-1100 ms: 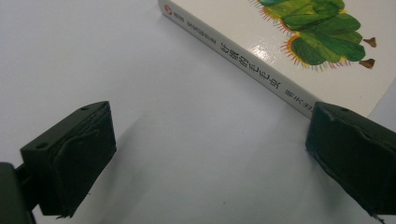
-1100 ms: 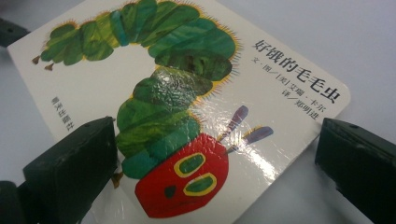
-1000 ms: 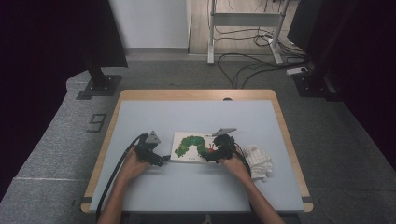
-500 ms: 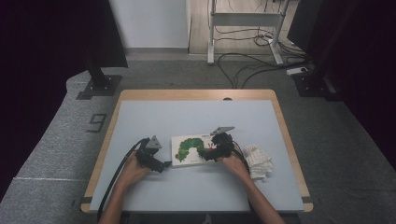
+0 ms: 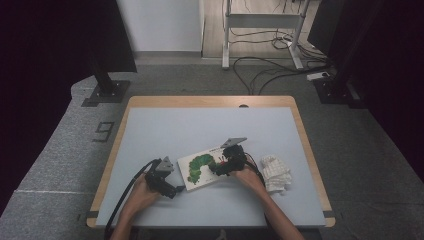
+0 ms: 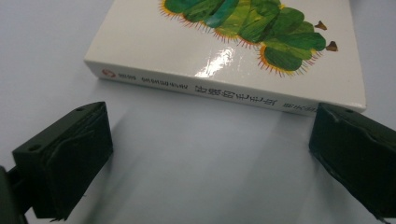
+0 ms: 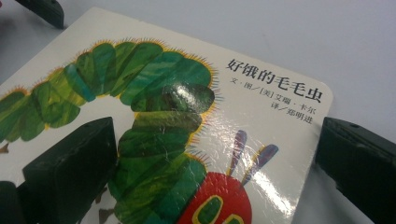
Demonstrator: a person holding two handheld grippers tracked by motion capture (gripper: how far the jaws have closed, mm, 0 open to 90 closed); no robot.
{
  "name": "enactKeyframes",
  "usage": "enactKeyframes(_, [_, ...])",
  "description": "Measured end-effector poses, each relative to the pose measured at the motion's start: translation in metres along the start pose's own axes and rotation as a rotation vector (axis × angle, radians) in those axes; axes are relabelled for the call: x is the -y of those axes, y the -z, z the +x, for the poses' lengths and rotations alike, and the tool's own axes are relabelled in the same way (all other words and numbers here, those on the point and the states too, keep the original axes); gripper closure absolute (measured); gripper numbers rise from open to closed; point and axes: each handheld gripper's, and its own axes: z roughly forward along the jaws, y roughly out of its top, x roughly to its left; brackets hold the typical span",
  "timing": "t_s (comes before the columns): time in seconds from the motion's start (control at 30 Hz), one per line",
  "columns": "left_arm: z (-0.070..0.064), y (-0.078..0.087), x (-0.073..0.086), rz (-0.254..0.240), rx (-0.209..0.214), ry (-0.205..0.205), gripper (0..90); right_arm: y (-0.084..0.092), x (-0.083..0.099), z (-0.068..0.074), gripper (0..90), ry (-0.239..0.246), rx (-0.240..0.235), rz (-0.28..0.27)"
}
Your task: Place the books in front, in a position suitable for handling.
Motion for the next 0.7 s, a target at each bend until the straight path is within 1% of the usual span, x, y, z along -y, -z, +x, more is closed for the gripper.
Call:
enactKeyframes(0.13, [-0.011, 0.003, 0.003, 0.0, 0.012, -0.011, 0.0, -0.001, -0.001, 0.005, 0.0, 0.021, -0.024, 0.008])
enactKeyframes(0.23, [-0.018, 0.005, 0.005, 0.001, 0.023, -0.022, 0.0, -0.002, 0.0, 0.011, 0.0, 0.026, -0.042, 0.016])
enactKeyframes(0.47, [-0.032, 0.009, 0.011, 0.0, 0.003, -0.001, 0.0, -0.001, 0.003, 0.018, 0.0, 0.04, -0.061, 0.013])
enactKeyframes(0.57, [-0.035, 0.01, 0.012, -0.001, 0.002, 0.0, 0.0, 0.0, 0.004, 0.022, 0.0, 0.041, -0.064, 0.016])
enactKeyframes(0.7, [-0.035, 0.01, 0.013, -0.002, 0.003, 0.001, 0.0, 0.001, 0.004, 0.022, 0.0, 0.045, -0.064, 0.02])
